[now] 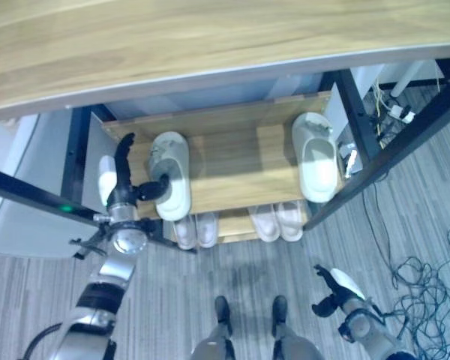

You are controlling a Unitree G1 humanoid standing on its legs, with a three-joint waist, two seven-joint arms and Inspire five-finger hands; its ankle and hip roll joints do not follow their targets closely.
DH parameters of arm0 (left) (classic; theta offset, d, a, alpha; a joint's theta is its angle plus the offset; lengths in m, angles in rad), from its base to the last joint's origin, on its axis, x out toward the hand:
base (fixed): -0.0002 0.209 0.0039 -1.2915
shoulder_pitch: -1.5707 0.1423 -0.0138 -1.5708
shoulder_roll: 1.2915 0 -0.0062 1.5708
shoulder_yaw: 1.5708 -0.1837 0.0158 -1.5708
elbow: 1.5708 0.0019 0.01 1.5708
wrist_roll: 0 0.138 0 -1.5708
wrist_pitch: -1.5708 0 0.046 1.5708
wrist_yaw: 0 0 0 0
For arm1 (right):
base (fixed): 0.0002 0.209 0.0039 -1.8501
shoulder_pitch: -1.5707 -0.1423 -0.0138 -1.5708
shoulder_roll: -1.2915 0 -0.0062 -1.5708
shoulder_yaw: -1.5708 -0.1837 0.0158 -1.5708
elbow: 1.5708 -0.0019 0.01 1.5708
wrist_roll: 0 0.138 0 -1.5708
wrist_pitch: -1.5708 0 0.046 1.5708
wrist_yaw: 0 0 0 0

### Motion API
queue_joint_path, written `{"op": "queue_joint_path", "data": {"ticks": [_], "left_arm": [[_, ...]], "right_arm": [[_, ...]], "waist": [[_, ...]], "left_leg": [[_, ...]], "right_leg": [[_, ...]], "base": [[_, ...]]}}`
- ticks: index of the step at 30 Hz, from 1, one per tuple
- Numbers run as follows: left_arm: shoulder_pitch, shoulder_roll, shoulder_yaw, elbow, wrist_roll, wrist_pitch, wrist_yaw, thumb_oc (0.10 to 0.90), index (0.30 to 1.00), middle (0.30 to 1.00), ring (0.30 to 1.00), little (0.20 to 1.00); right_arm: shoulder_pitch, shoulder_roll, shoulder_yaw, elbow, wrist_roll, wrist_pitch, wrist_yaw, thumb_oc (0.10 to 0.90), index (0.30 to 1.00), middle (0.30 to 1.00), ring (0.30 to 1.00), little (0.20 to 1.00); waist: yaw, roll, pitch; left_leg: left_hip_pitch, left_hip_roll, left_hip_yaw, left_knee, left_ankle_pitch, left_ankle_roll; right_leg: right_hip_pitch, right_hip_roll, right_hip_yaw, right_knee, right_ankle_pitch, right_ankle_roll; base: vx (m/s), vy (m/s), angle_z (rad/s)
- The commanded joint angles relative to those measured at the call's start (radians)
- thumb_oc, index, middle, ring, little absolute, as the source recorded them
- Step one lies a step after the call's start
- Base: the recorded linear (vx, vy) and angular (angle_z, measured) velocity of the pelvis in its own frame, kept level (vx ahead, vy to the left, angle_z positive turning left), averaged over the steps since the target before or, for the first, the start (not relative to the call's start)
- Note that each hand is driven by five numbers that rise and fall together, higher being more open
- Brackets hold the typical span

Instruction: Arrange the slippers neatly on the shoe rack.

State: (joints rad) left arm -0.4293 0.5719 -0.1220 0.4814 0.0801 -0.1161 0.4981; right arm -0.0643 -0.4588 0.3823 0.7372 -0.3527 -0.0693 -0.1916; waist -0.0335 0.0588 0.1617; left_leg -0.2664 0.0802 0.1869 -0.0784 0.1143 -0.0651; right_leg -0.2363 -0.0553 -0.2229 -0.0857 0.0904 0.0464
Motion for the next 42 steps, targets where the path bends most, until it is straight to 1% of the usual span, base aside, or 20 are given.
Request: {"op": "queue_joint_path", "data": {"ticks": [1, 2, 8, 11, 15, 16, 17, 23, 26, 27, 28, 32, 33, 34, 35, 38, 42], "left_arm": [[-0.158, 0.06, 0.031, 0.066, -0.054, -0.057, 0.064, 0.584, 0.575, 0.575, 0.575, 0.575], [-0.163, 0.061, 0.031, 0.072, -0.065, -0.058, 0.061, 0.4, 0.3, 0.3, 0.3, 0.3], [-0.156, 0.044, 0.028, 0.059, -0.085, -0.066, 0.045, 0.4, 0.3, 0.3, 0.3, 0.3], [-0.132, -0.001, 0.021, 0.034, -0.095, -0.073, 0.036, 0.4, 0.3, 0.3, 0.3, 0.3], [-0.081, -0.093, 0.023, -0.036, -0.139, -0.098, 0.036, 0.4, 0.3, 0.3, 0.3, 0.3], [-0.078, -0.095, 0.024, -0.039, -0.138, -0.097, 0.036, 0.4, 0.3, 0.3, 0.3, 0.3], [-0.058, -0.126, 0.011, -0.069, -0.134, -0.099, 0.023, 0.4, 0.3, 0.3, 0.3, 0.3], [-0.042, -0.19, -0.024, -0.134, -0.142, -0.101, 0.007, 0.4, 0.3, 0.3, 0.3, 0.3], [-0.063, -0.214, -0.041, -0.141, -0.154, -0.105, 0.005, 0.4, 0.3, 0.3, 0.3, 0.3], [-0.077, -0.228, -0.054, -0.138, -0.156, -0.104, 0.008, 0.4, 0.3, 0.3, 0.3, 0.3], [-0.078, -0.229, -0.055, -0.137, -0.156, -0.105, 0.008, 0.4, 0.3, 0.3, 0.3, 0.3], [-0.112, -0.229, -0.074, -0.127, -0.15, -0.097, 0.016, 0.4, 0.3, 0.3, 0.3, 0.3], [-0.112, -0.229, -0.074, -0.127, -0.15, -0.097, 0.016, 0.4, 0.3, 0.3, 0.3, 0.3], [-0.14, -0.214, -0.078, -0.108, -0.15, -0.091, 0.028, 0.4, 0.3, 0.3, 0.3, 0.3], [-0.16, -0.202, -0.08, -0.089, -0.149, -0.087, 0.036, 0.4, 0.3, 0.3, 0.3, 0.3], [-0.218, -0.167, -0.088, -0.044, -0.156, -0.08, 0.054, 0.4, 0.3, 0.3, 0.3, 0.3], [-0.286, -0.141, -0.102, 0.017, -0.165, -0.075, 0.064, 0.4, 0.3, 0.3, 0.3, 0.3]], "right_arm": [[-0.001, -0.058, 0.004, -0.107, -0.008, -0.038, -0.025, 0.8, 0.9, 0.9, 0.9, 0.9], [0.0, -0.058, 0.003, -0.109, -0.007, -0.037, -0.025, 0.8, 0.9, 0.9, 0.9, 0.9], [0.008, -0.062, -0.008, -0.116, -0.005, -0.037, -0.029, 0.8, 0.9, 0.9, 0.9, 0.9], [0.015, -0.06, -0.017, -0.117, -0.006, -0.036, -0.031, 0.8, 0.9, 0.9, 0.9, 0.9], [0.022, -0.048, -0.032, -0.11, -0.005, -0.023, -0.041, 0.8, 0.9, 0.9, 0.9, 0.9], [0.023, -0.049, -0.033, -0.11, -0.005, -0.023, -0.041, 0.8, 0.9, 0.9, 0.9, 0.9], [0.025, -0.047, -0.037, -0.108, -0.009, -0.02, -0.041, 0.8, 0.9, 0.9, 0.9, 0.9], [0.037, -0.043, -0.052, -0.103, -0.013, -0.008, -0.056, 0.8, 0.9, 0.9, 0.9, 0.9], [0.047, -0.048, -0.06, -0.113, -0.011, -0.005, -0.06, 0.8, 0.9, 0.9, 0.9, 0.9], [0.054, -0.053, -0.067, -0.117, -0.012, -0.004, -0.064, 0.8, 0.9, 0.9, 0.9, 0.9], [0.055, -0.055, -0.068, -0.117, -0.012, -0.004, -0.063, 0.8, 0.9, 0.9, 0.9, 0.9], [0.06, -0.066, -0.073, -0.117, -0.017, 0.0, -0.072, 0.8, 0.9, 0.9, 0.9, 0.9], [0.059, -0.066, -0.073, -0.117, -0.017, 0.0, -0.072, 0.8, 0.9, 0.9, 0.9, 0.9], [0.056, -0.069, -0.075, -0.115, -0.01, 0.002, -0.076, 0.8, 0.9, 0.9, 0.9, 0.9], [0.054, -0.071, -0.075, -0.116, -0.006, 0.002, -0.078, 0.8, 0.9, 0.9, 0.9, 0.9], [0.056, -0.077, -0.076, -0.11, 0.006, 0.002, -0.086, 0.8, 0.9, 0.9, 0.9, 0.9], [0.063, -0.081, -0.075, -0.101, 0.016, 0.001, -0.09, 0.8, 0.9, 0.9, 0.9, 0.9]], "waist": [[-0.015, -0.008, -0.022], [-0.016, -0.008, -0.02], [-0.02, -0.005, -0.02], [-0.019, 0.001, -0.019], [-0.017, 0.013, -0.013], [-0.017, 0.014, -0.013], [-0.016, 0.025, -0.009], [-0.02, 0.056, -0.001], [-0.029, 0.072, 0.001], [-0.037, 0.085, 0.001], [-0.036, 0.086, 0.002], [-0.052, 0.119, 0.003], [-0.051, 0.119, 0.003], [-0.058, 0.133, 0.002], [-0.063, 0.138, 0.001], [-0.077, 0.147, 0.004], [-0.092, 0.149, 0.008]], "left_leg": [[0.007, 0.023, 0.066, -0.009, -0.012, -0.055], [0.009, 0.023, 0.067, -0.009, -0.013, -0.055], [0.015, 0.024, 0.072, -0.009, -0.014, -0.055], [0.024, 0.02, 0.074, -0.009, -0.016, -0.054], [0.031, 0.019, 0.076, -0.009, -0.015, -0.054], [0.032, 0.019, 0.076, -0.009, -0.015, -0.054], [0.039, 0.018, 0.079, -0.009, -0.017, -0.054], [0.054, 0.019, 0.091, -0.009, -0.017, -0.054], [0.063, 0.018, 0.097, -0.009, -0.016, -0.055], [0.068, 0.017, 0.102, -0.009, -0.015, -0.056], [0.069, 0.017, 0.102, -0.009, -0.015, -0.056], [0.082, 0.013, 0.115, -0.009, -0.018, -0.057], [0.081, 0.013, 0.115, -0.009, -0.017, -0.057], [0.088, 0.012, 0.122, -0.009, -0.025, -0.058], [0.084, 0.012, 0.129, -0.009, -0.021, -0.057], [0.089, 0.013, 0.144, -0.009, -0.03, -0.059], [0.086, 0.014, 0.153, -0.009, -0.024, -0.061]], "right_leg": [[-0.055, -0.097, -0.066, -0.002, 0.004, 0.136], [-0.054, -0.096, -0.065, -0.002, 0.004, 0.136], [-0.053, -0.096, -0.061, -0.002, 0.003, 0.134], [-0.047, -0.095, -0.061, -0.002, -0.001, 0.133], [-0.04, -0.097, -0.062, -0.002, -0.007, 0.13], [-0.039, -0.096, -0.062, -0.002, -0.007, 0.13], [-0.034, -0.097, -0.061, -0.002, -0.012, 0.129], [-0.024, -0.096, -0.052, -0.002, -0.018, 0.13], [-0.021, -0.097, -0.046, -0.002, -0.021, 0.13], [-0.019, -0.099, -0.045, -0.002, -0.022, 0.131], [-0.018, -0.098, -0.045, -0.002, -0.022, 0.131], [-0.017, -0.1, -0.036, -0.002, -0.023, 0.135], [-0.018, -0.1, -0.035, -0.002, -0.023, 0.134], [-0.019, -0.098, -0.029, -0.002, -0.027, 0.139], [-0.028, -0.097, -0.023, -0.002, -0.019, 0.138], [-0.037, -0.093, -0.011, -0.002, -0.019, 0.144], [-0.053, -0.09, -0.003, -0.002, -0.008, 0.142]], "base": [[0.0, -0.001, -0.05], [0.0, 0.0, 0.0], [0.0, -0.003, -0.01], [0.0, -0.006, -0.05], [0.0, 0.0, 0.0], [0.0, 0.0, 0.0], [0.0, 0.0, 0.0], [0.0, 0.001, -0.03], [0.01, -0.009, -0.08], [0.01, -0.005, -0.05], [0.02, 0.005, -0.04], [0.01, 0.015, -0.08], [0.03, 0.043, -0.13], [0.02, 0.033, -0.11], [0.04, 0.031, -0.14], [0.04, 0.006, -0.27], [0.02, -0.011, -0.16]]}}
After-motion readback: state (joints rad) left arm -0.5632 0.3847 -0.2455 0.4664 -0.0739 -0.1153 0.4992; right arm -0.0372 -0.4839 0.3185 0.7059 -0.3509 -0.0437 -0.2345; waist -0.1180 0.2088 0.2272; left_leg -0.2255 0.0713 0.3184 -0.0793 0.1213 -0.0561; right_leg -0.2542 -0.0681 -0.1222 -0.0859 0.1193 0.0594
